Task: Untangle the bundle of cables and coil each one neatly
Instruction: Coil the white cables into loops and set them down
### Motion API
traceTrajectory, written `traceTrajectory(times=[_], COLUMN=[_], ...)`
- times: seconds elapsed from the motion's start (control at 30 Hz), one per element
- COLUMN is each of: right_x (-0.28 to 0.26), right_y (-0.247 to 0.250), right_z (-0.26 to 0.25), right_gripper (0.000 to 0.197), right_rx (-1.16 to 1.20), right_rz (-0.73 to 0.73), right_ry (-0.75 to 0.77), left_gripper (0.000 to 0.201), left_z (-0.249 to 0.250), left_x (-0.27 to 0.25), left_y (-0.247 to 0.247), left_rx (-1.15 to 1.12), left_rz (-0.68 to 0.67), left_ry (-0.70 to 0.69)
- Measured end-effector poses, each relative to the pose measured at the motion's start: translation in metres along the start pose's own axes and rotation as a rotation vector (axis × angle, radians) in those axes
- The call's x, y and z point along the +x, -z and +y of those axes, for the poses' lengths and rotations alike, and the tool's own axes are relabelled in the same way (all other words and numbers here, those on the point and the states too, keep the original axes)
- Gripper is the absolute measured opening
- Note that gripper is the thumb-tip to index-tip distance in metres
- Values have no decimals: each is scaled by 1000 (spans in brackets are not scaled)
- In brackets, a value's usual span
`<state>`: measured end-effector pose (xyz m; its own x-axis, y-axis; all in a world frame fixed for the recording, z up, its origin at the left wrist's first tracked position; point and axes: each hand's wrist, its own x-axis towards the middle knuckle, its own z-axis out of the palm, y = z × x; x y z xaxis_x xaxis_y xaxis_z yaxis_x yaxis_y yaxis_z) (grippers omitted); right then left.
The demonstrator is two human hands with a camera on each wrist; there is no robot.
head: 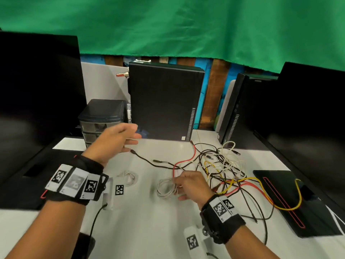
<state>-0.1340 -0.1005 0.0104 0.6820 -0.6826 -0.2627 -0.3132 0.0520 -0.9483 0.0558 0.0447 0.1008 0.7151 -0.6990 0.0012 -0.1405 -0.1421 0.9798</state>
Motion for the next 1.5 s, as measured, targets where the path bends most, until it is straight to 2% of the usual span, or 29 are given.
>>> traceTrajectory(times=[0.07,0.17,0.27,0.37,0.53,0.67,0.73,0.83,0.9,0.93,1.0,1.03,1.07,1.13,1.2,1.27,1.33,1.43,1.47,1.5], right_x=[4,9,13,2,-36,-58,-61,-56,-52,-51,-49,-48,-48,-46,-47,-48,-45,-30,-24,-19], right_y=[-17,-38,-36,-15,43,102,127,148,148,146,141,139,137,136,134,129,127,130,133,137], right_z=[10,15,14,9,10,10,8,6,4,3,4,5,6,13,20,22,16,-13,-28,-46], right_gripper=[38,33,29,26,21,23,25,22,21,20,19,19,19,20,20,17,2,40,42,34], right_rx=[-32,-80,-211,-169,-95,57,131,241,252,249,243,243,245,260,258,174,-1,-235,-299,-341], right_rz=[-60,-119,-58,-29,41,202,291,351,328,314,294,290,287,282,291,333,361,294,286,286], right_ry=[-32,-21,48,30,17,24,38,55,59,60,74,86,98,115,122,166,264,372,401,435], left_gripper=[18,17,17,15,11,11,14,24,9,12,48,57,56,36,26,25,22,20,20,21], left_z=[7,7,4,4,-9,-31,-38,-40,-37,-36,-41,-45,-48,-52,-45,-24,9,62,78,91], left_x=[-1,-3,-3,-5,-11,-17,-14,2,15,21,30,33,35,38,38,37,36,31,28,24], left_y=[14,18,13,-1,-62,-126,-154,-193,-215,-223,-237,-242,-246,-251,-250,-241,-226,-203,-197,-191], left_rx=[-85,-109,-81,-60,25,148,195,379,548,684,1034,1158,1240,1346,1415,1343,1143,858,764,678], left_rz=[56,74,60,27,-159,-413,-482,-437,-361,-356,-451,-492,-511,-511,-548,-565,-498,-424,-425,-424], left_ry=[-41,-59,-52,-45,-16,-6,17,-17,-18,-12,-2,-3,-17,-71,-135,-219,-313,-510,-558,-594])
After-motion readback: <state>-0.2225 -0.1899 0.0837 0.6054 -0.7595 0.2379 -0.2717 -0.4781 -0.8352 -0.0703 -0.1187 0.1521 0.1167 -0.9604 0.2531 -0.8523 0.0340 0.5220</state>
